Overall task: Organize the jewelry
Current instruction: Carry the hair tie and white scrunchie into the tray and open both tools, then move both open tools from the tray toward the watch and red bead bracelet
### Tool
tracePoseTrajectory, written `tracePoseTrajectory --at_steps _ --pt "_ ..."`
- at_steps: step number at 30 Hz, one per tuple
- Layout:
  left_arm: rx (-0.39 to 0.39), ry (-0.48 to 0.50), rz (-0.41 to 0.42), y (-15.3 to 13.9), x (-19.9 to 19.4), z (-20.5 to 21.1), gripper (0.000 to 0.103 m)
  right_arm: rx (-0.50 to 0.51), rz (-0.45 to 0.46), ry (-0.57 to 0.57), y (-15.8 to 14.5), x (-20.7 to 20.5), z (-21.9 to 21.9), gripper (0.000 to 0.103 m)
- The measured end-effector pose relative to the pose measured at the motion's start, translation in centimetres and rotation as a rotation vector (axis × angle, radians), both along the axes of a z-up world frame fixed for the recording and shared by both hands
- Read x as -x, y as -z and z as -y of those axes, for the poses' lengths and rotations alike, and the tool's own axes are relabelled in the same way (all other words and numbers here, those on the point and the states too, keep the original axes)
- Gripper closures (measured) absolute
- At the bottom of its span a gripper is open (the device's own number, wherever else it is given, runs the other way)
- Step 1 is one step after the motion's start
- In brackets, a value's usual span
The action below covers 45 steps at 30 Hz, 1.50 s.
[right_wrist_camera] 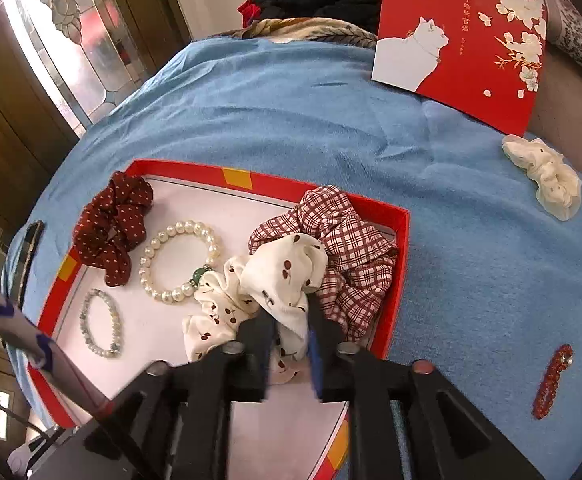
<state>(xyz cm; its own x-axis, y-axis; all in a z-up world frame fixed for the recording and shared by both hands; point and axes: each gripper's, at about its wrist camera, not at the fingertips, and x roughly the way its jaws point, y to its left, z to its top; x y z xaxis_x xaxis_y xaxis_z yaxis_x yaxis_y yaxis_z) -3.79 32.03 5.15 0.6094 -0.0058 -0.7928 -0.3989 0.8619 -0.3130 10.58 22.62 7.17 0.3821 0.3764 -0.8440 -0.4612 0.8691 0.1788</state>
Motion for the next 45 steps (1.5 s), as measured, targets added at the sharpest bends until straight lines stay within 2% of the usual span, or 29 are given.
tracePoseTrajectory --at_steps 2,3,10,14,18,26,33,39,41,45 --pt "0.005 -0.008 0.02 -0.2 0.3 -0.2 0.07 -0.011 0.018 0.002 -0.8 0.3 0.4 0.065" --pt "0.008 -0.01 0.03 -0.4 0.4 -0.2 0.068 -0.014 0.031 0.003 -1.3 0.5 0.8 0.064" --pt "-0.01 -0.009 0.067 -1.1 1.3 0.2 0.066 -0.024 0.084 0.018 -4.3 2.8 4.4 0.06" --pt "0.009 -0.021 0.086 -1.3 1.9 0.3 0.066 -0.034 0.091 0.054 -4.9 4.7 8.6 0.058" --pt "0.004 -0.01 0.095 -1.4 2.6 0.9 0.064 -0.023 0.086 0.122 -4.4 7.0 14.1 0.054" --pt "-0.055 0.031 0.094 -1.5 3.8 3.7 0.059 0.064 0.076 0.267 -2.1 10.8 24.9 0.054" --pt "-0.181 0.126 0.058 -1.1 4.9 7.8 0.057 0.064 0.064 0.412 -1.3 12.3 33.3 0.054" --pt "-0.319 0.234 0.049 -1.0 5.6 11.8 0.057 0.035 0.07 0.494 -1.0 12.6 38.0 0.054" --pt "-0.326 0.251 0.04 -1.1 5.8 12.7 0.057 0.019 0.071 0.517 -0.8 12.2 39.2 0.054" --pt "-0.276 0.259 0.034 -1.8 6.6 14.0 0.056 -0.018 0.082 0.553 -0.9 10.5 41.0 0.054"
